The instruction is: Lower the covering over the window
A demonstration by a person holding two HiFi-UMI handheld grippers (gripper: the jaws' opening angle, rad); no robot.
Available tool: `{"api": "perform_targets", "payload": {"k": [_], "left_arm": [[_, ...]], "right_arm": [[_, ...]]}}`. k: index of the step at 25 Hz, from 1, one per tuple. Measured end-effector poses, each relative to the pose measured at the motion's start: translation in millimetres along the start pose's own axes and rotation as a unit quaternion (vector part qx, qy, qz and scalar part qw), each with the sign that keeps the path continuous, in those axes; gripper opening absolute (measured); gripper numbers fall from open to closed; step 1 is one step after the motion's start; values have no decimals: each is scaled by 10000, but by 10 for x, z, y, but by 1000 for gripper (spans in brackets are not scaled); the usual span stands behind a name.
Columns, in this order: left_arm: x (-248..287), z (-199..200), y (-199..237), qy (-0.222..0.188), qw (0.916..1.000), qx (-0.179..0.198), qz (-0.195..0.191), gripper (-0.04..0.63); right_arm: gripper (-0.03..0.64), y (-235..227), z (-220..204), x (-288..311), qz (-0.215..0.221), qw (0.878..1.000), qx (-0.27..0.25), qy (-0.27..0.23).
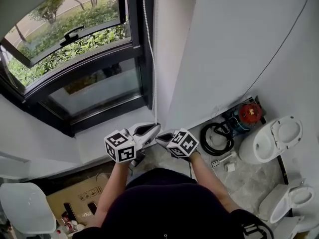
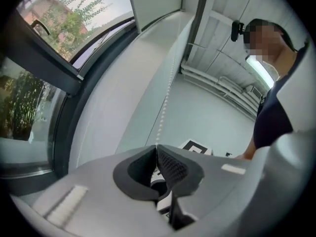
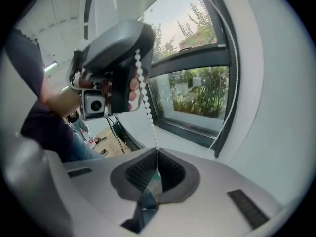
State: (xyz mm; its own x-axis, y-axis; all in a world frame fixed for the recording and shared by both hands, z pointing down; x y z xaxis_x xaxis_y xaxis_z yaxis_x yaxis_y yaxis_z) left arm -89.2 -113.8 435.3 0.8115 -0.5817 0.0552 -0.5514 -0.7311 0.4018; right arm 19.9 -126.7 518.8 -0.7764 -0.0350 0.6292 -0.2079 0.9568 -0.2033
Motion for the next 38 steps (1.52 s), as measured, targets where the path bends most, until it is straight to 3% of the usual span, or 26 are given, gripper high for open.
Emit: {"api": "perform_targets", "payload": {"k": [4, 9, 15, 22, 25, 27, 30, 38], "left_arm": [[9, -109, -11, 293, 9988, 309, 222, 14], [-58, -473, -10, 71, 9992, -269, 272, 14], [-72, -618, -70, 67, 9989, -200, 410, 14], [-41, -700, -129, -2, 9992, -249, 308, 12], [2, -895, -127, 542, 9976, -108, 413, 12], [-5, -1090, -105, 746, 9959, -218, 469, 12], [-72, -1275, -81, 766, 9944, -454, 571, 12], [-130, -1294, -17, 662, 9935, -608, 701, 12]], "right_arm": [[14, 34, -132, 17, 137, 9996, -163, 197], [14, 133, -456, 80, 261, 9991, -54, 322], [15, 260, -596, 63, 539, 9978, -129, 357], [15, 212, -638, -14, 329, 9989, -115, 300], [15, 185, -653, -44, 282, 9992, -105, 268], [15, 173, -649, -53, 131, 9997, -115, 181], [15, 168, -655, -95, 17, 9999, -95, 108], [15, 149, -622, -197, 11, 9999, -136, 70]]}}
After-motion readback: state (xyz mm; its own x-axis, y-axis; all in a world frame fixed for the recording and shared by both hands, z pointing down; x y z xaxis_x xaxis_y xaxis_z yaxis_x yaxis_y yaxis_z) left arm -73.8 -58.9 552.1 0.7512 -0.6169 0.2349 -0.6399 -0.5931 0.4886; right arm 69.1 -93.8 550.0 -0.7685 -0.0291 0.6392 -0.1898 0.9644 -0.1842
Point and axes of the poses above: the fingertips, and each gripper's own axes: x forward along the fingers, y to its left, z out of its top, the point moved 8 cm from there along -x, backward along the fingers, and after that the axes turned 1 degree about -y, right-handed, at the moved point
